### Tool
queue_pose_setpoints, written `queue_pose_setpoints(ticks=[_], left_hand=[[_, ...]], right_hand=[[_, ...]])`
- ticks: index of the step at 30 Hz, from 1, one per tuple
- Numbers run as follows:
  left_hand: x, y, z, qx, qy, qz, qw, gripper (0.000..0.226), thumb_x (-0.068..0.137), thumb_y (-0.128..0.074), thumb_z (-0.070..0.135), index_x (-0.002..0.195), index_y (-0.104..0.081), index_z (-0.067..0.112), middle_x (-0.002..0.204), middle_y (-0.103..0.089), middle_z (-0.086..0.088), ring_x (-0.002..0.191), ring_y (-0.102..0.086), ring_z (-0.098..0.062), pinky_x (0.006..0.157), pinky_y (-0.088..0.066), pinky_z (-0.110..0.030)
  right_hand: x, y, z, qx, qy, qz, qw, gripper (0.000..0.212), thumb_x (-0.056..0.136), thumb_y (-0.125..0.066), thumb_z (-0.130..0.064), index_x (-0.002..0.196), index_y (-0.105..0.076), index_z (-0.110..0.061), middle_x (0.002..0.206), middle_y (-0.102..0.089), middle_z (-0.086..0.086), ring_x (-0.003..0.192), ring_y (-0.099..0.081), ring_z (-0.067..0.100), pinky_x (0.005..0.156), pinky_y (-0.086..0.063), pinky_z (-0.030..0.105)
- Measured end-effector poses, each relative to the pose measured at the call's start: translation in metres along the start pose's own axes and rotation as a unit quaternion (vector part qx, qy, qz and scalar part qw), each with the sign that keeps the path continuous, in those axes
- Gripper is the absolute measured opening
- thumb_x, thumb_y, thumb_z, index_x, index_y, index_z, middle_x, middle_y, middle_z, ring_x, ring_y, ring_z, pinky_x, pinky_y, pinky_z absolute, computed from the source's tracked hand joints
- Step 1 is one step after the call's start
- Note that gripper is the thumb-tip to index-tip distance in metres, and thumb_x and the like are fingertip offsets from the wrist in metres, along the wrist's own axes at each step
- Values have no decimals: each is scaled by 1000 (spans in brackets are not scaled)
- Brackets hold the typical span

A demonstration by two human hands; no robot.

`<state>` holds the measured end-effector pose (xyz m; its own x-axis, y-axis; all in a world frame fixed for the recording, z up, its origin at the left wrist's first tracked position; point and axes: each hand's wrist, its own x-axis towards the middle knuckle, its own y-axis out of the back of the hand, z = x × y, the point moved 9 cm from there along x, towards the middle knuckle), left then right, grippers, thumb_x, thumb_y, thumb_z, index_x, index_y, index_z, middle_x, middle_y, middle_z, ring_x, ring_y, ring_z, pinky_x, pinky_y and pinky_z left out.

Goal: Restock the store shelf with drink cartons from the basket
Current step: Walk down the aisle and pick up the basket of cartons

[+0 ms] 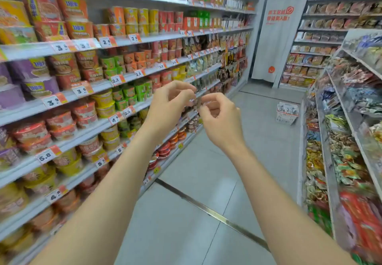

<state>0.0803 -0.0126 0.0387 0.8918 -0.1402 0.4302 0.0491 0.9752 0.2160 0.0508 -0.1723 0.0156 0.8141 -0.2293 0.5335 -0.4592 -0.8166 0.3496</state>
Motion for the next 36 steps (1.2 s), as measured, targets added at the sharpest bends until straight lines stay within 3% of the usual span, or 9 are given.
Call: queue_pose_setpoints(ticks=[5, 8, 11, 14, 19, 25, 29, 36], left_hand=[[-21, -50, -109, 19, 57, -91, 994, 12, 99, -63, 12, 100, -75, 11, 95, -79, -9, 80, -71, -16, 70, -55, -25], [-37, -100, -185, 83, 91, -170, 978, 9, 95, -67, 21, 93, -75, 19, 89, -77, 3, 78, -72, -15, 70, -56, -30], [-55, -157, -258, 161, 121, -264, 943, 9, 94, -66, 25, 94, -74, 21, 86, -74, 10, 75, -67, -1, 70, -50, -26], [-59, -214, -314, 223, 139, -335, 905, 15, 86, -59, 39, 88, -71, 31, 85, -73, 15, 78, -70, -7, 76, -58, -34], [-29, -326, -377, 259, 161, -423, 853, 12, 86, -58, 36, 88, -70, 33, 85, -71, 14, 76, -66, -8, 72, -58, -34], [42, -458, -409, 341, 114, -515, 778, 20, 95, -55, 37, 108, -69, 29, 100, -72, 9, 85, -63, -17, 76, -57, -37], [113, -516, -435, 343, 138, -503, 781, 20, 96, -54, 35, 110, -68, 30, 101, -72, 12, 85, -64, -16, 77, -58, -38], [274, -601, -508, 285, 187, -433, 834, 19, 92, -53, 33, 100, -71, 30, 93, -72, 17, 81, -68, -12, 81, -59, -39]], right_hand=[[-58, -23, 108, 15, -111, -1, 994, 20, 90, -64, -16, 105, -72, -25, 82, -73, -9, 76, -68, 5, 70, -55, 22], [-100, -35, 185, -5, -199, -49, 979, 20, 91, -64, -16, 108, -72, -24, 83, -72, -8, 77, -67, 5, 71, -52, 19], [-138, -37, 265, -35, -280, -99, 954, 21, 92, -63, -17, 111, -71, -24, 82, -70, -10, 73, -65, 2, 65, -46, 11], [-157, -29, 343, -62, -351, -133, 925, 21, 91, -61, -19, 109, -71, -27, 78, -71, -10, 68, -66, 4, 65, -53, 22], [-131, 2, 464, -88, -402, -146, 900, 20, 92, -60, -22, 109, -69, -28, 77, -72, -10, 66, -66, 6, 69, -59, 31], [-57, 59, 584, -105, -446, -173, 872, 22, 92, -58, -24, 112, -67, -27, 80, -71, -8, 76, -67, 11, 73, -56, 32], [15, 85, 644, -110, -459, -204, 858, 26, 93, -55, -25, 118, -66, -26, 88, -70, -11, 83, -68, 12, 79, -59, 36], [166, 104, 758, -144, -438, -219, 860, 28, 93, -55, -26, 119, -65, -26, 91, -70, -11, 84, -67, 13, 82, -59, 37]])
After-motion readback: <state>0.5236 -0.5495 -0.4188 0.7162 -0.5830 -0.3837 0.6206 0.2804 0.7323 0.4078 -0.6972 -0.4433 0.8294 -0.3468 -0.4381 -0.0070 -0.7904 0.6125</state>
